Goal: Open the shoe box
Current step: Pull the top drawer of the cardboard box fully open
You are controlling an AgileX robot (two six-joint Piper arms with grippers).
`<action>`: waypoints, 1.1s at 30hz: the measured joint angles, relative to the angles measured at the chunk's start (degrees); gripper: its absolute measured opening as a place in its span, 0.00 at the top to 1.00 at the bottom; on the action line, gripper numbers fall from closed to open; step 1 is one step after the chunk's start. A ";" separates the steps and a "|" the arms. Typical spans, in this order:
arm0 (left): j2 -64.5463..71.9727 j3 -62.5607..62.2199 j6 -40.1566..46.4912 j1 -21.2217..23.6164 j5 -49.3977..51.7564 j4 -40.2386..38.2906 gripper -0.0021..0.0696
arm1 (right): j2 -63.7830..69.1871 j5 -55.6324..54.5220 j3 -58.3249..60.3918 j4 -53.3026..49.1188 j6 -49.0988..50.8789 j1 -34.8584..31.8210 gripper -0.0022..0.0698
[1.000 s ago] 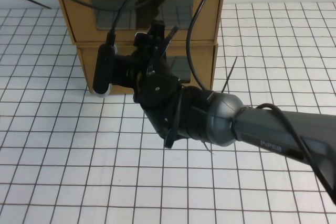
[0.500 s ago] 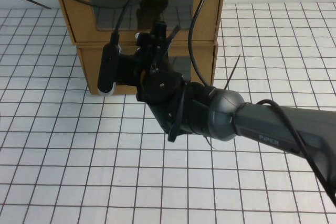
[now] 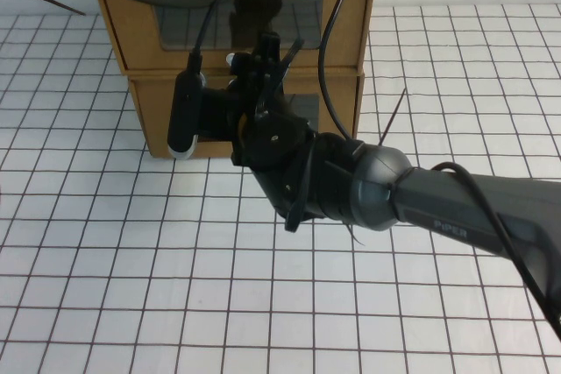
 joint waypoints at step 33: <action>0.00 0.00 0.00 0.00 0.10 0.00 0.97 | 0.67 1.79 -2.44 -0.62 -0.25 -0.12 0.95</action>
